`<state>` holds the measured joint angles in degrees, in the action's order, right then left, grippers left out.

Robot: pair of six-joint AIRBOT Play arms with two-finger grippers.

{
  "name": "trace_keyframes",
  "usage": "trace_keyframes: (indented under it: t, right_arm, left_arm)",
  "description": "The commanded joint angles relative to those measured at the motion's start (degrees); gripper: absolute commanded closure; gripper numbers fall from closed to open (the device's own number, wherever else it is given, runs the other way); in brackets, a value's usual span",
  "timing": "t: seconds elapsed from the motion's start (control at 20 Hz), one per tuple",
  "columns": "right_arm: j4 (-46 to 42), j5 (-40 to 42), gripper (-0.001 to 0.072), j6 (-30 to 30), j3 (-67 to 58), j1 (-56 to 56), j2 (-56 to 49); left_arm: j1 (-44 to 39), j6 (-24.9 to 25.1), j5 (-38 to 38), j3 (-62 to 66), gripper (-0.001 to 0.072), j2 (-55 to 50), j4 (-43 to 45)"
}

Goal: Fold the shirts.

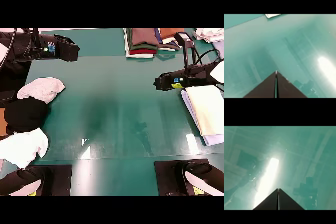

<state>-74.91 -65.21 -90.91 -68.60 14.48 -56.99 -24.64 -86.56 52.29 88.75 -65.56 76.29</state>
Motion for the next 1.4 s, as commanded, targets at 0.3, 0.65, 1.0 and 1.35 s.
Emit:
trace_keyframes:
  t: [0.3,0.65,1.0,1.35]
  right_arm:
    - [0.4,0.2,0.07,-0.6,0.0,0.1,0.0]
    - [0.4,-0.5,0.0699,-0.6,0.0,0.1,0.0]
    - [0.4,-0.5,0.07,-0.6,0.0,0.1,0.0]
    - [0.4,-0.6,0.07,-0.6,0.0,0.1,0.0]
  left_arm:
    - [0.0,0.0,0.0,0.0,0.0686,0.0,0.0]
    - [0.9,1.5,-3.5,0.0,0.0665,0.0,3.3]
    - [22.2,-5.0,10.5,-4.4,0.0103,-8.3,18.1]
    - [31.7,-5.1,0.8,-17.6,0.0102,-20.3,17.9]
